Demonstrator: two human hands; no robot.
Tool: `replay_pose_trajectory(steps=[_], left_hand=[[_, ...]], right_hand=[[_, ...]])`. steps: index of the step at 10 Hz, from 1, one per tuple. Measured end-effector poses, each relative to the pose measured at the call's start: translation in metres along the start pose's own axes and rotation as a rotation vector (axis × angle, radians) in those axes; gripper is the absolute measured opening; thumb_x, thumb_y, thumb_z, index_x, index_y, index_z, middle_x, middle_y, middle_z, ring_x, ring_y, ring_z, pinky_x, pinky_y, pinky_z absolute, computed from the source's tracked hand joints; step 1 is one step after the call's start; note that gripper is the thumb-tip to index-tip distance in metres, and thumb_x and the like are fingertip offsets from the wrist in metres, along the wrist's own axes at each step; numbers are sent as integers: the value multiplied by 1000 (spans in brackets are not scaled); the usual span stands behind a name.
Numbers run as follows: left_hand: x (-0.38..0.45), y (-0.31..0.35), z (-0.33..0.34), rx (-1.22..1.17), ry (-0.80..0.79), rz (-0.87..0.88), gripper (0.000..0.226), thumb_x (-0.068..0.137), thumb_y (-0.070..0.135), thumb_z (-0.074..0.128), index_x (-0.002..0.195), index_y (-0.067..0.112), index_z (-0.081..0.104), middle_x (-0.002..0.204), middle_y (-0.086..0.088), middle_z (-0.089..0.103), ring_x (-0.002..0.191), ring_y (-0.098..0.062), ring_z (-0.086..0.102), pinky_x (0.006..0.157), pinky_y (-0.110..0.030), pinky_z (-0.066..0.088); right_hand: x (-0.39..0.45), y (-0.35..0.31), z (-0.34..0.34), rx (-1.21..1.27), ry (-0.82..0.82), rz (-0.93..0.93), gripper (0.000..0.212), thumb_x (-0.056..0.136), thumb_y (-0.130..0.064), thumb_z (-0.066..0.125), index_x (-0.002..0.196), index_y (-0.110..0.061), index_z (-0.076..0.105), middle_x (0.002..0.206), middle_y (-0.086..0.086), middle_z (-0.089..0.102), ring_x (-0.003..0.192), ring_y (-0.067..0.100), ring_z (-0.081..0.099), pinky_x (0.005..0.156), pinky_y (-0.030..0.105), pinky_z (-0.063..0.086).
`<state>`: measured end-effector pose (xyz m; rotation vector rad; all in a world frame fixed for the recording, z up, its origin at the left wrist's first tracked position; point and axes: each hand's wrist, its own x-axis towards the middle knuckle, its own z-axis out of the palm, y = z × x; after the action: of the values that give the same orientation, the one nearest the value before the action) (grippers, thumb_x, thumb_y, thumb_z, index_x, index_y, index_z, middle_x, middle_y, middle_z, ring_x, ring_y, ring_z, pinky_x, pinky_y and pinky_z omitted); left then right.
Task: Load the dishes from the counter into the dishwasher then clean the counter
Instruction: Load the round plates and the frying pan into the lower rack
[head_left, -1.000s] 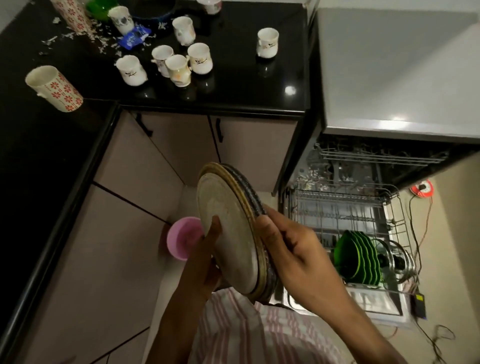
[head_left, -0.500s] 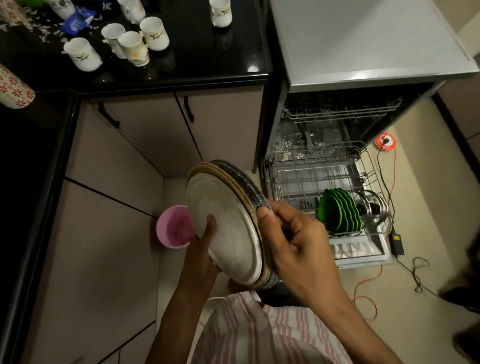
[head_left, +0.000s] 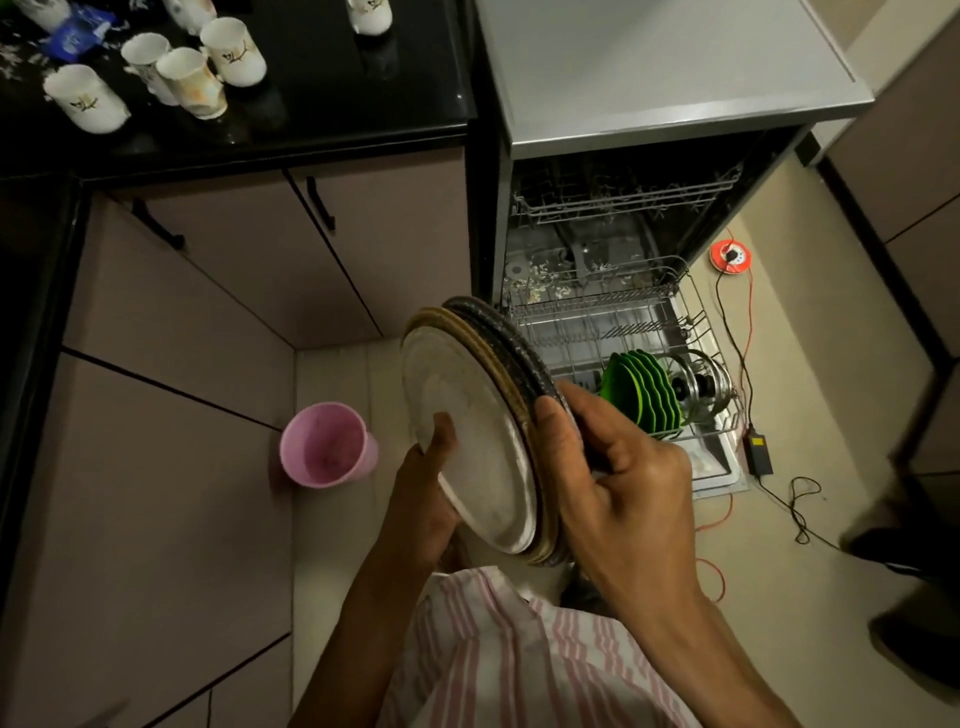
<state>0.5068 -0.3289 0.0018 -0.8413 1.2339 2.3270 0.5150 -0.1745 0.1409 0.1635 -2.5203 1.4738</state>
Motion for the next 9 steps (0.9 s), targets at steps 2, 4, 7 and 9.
replay_pose_trajectory(steps=[2,4,7,9], left_hand=[[1,-40,55,-44,79,-21,89,72,67,68,140,13,48,136,-13,58,123,-30,59,105,-53,44],[1,-89,106,-108,63,-99,73,85,66,56,139,18,50,137,-6,58,122,-23,60,101,-44,49],[25,-120,137,-198,102,-68,104,57,63,84,140,12,48,138,-20,55,126,-39,53,107,-59,40],[65,-113,163,-144,49,-175,60,94,55,47,138,14,49,134,-18,59,123,-36,56,102,-55,45]], right_hand=[[0,34,-63,-38,57,-81,25,97,-22,54,109,-8,70,60,-5,64,41,8,54,34,27,39],[8,68,-121,10,-168,-74,22,96,-28,57,116,-21,65,76,-5,69,59,9,65,47,31,49],[27,113,-166,-90,-486,94,23,96,-56,39,101,-38,53,51,-13,47,46,9,51,43,17,30],[52,137,-162,-125,-325,188,28,99,-47,47,99,-25,64,48,-13,43,42,10,49,40,15,30]])
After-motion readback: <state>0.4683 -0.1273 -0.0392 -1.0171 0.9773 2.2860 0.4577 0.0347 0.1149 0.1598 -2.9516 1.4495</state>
